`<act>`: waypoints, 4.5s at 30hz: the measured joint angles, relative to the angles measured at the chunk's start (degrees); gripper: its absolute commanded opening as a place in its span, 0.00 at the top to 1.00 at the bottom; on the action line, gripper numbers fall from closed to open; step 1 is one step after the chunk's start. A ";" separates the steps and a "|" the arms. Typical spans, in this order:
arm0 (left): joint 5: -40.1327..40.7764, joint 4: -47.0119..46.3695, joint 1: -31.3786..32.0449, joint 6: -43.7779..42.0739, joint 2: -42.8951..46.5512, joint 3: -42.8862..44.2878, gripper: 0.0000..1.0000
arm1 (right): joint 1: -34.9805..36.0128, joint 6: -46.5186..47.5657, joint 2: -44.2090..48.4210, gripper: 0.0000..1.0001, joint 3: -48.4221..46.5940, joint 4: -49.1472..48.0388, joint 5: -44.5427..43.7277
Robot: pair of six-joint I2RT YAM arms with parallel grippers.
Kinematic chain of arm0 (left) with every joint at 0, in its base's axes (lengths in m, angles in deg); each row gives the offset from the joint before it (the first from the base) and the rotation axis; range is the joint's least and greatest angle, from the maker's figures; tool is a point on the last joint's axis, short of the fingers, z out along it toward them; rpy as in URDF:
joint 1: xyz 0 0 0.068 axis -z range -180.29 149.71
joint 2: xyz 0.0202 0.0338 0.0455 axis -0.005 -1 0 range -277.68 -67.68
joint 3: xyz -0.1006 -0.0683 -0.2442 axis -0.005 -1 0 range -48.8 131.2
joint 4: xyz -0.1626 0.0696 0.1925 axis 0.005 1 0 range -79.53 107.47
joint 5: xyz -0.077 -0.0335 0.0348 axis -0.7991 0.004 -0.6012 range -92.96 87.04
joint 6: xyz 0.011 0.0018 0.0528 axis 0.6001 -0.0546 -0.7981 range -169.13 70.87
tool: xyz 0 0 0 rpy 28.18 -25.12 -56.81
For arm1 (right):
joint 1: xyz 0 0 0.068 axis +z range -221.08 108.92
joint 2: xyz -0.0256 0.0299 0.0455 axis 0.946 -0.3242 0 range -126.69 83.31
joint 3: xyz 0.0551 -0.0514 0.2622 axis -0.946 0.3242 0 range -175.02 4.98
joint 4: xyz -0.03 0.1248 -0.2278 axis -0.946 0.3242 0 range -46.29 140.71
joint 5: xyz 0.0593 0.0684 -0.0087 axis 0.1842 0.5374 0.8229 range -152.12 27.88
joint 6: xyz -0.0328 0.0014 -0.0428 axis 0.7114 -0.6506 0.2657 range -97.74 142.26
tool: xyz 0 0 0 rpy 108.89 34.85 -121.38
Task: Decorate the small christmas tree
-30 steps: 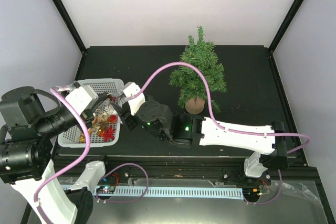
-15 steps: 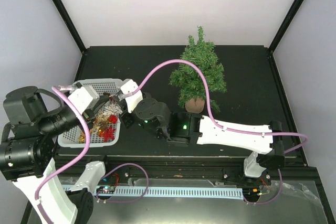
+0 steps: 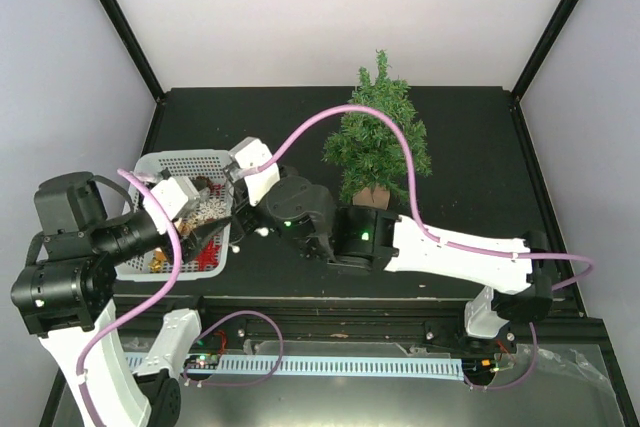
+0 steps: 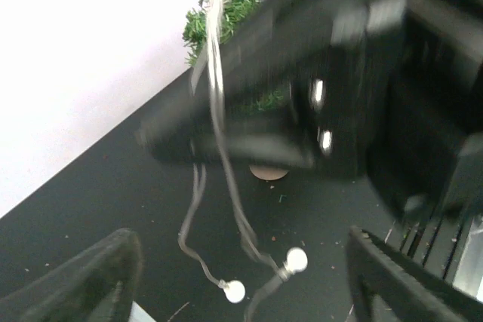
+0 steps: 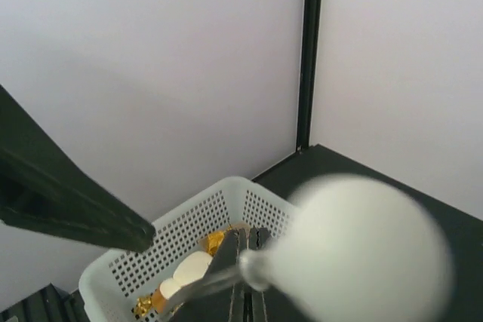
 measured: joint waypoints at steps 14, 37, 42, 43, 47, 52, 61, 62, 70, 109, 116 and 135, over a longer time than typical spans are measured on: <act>2.80 -8.09 0.04 -4.94 2.67 -16.65 0.01 | 0.00 6.10 6.21 0.99 -16.17 5.46 -2.67; -0.87 -18.32 1.01 -17.07 -3.32 -32.59 0.03 | 0.00 6.69 5.60 0.99 -18.38 9.64 -2.32; -2.29 -18.75 4.33 -17.05 -5.60 -32.52 0.05 | 0.00 6.56 5.60 0.99 -18.38 9.66 -2.21; -2.45 -18.88 4.81 -17.00 -5.97 -32.50 0.07 | 0.00 6.54 5.60 0.99 -18.38 9.66 -2.21; -2.86 -19.12 8.28 -16.50 -7.67 -32.39 0.34 | 0.00 6.54 5.62 0.99 -18.27 9.68 -2.21; -1.88 -19.71 13.79 -15.17 -10.12 -31.30 0.98 | 0.00 6.58 5.90 0.99 -17.59 9.68 -2.32; 7.89 -21.70 15.10 -11.74 -11.13 -18.38 0.98 | 0.00 7.96 10.80 0.99 -12.74 9.16 -4.17; 8.37 -21.38 15.10 -11.58 -11.21 -15.50 0.98 | 0.00 8.11 11.67 0.99 -12.11 9.07 -4.50; 8.15 -17.97 16.76 -9.55 -15.34 10.25 0.98 | 0.02 9.62 18.75 0.99 -8.22 6.99 -6.95; 22.36 -42.07 44.26 9.46 -49.37 21.51 0.98 | -22.27 34.97 32.15 0.99 5.27 -16.31 -26.99; 23.19 -49.59 44.24 11.15 -48.15 17.16 0.98 | -28.63 29.27 29.75 0.99 4.63 -12.24 -22.69; 23.93 -58.14 41.07 17.40 -47.01 13.00 0.98 | -34.45 26.47 20.37 0.99 -10.12 -17.57 -12.35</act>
